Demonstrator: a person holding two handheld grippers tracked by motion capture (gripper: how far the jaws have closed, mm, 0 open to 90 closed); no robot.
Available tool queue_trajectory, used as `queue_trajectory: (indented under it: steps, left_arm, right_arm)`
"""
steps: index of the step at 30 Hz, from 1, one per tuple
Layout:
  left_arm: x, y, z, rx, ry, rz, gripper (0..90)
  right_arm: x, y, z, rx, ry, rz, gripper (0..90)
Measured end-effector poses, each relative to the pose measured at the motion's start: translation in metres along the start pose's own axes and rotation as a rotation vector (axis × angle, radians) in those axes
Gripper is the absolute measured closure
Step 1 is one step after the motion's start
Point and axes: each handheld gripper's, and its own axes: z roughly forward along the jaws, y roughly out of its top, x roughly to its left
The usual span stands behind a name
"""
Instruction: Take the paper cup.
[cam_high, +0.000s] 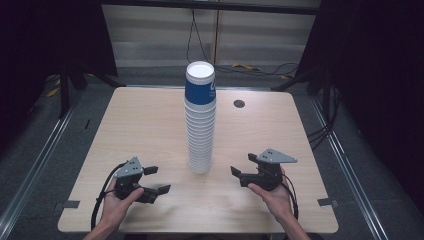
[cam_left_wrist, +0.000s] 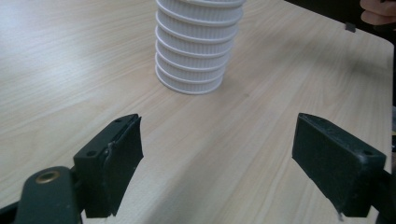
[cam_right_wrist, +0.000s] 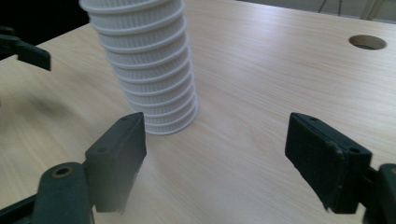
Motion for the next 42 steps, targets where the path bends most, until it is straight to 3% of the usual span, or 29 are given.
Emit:
queue_trajectory:
  steps: [6,9,17,20,31,35,40,42]
  left_arm:
    - [-0.005,-0.001,0.000,0.008,-0.006,0.008,15.9]
    - [-0.006,-0.001,-0.001,0.006,-0.004,0.016,15.9]
    - [-0.006,-0.002,0.000,0.021,0.003,0.009,16.0]
    - [-0.006,-0.002,0.001,0.017,-0.002,0.003,16.0]
    - [-0.005,-0.004,0.001,0.021,0.000,0.002,16.0]
    - [-0.005,-0.003,0.000,0.008,-0.003,0.006,15.9]
    - [-0.005,-0.004,0.000,0.014,-0.008,0.007,15.9]
    - [-0.005,-0.004,0.001,0.016,-0.008,0.002,15.9]
  right_arm:
    - [0.010,0.011,-0.003,-0.011,0.020,-0.032,26.5]
    - [0.013,0.021,-0.005,0.008,0.031,-0.031,25.6]
    - [0.015,0.037,-0.012,-0.029,0.063,-0.015,24.5]
    - [0.019,0.043,-0.014,-0.030,0.052,-0.038,26.2]
    - [0.020,0.072,-0.018,-0.075,0.080,-0.066,23.5]
    - [0.019,0.086,-0.025,-0.100,0.099,-0.059,20.2]
    - [0.019,0.098,-0.027,-0.093,0.136,-0.060,18.4]
    - [0.019,0.100,-0.026,-0.099,0.114,-0.070,18.7]
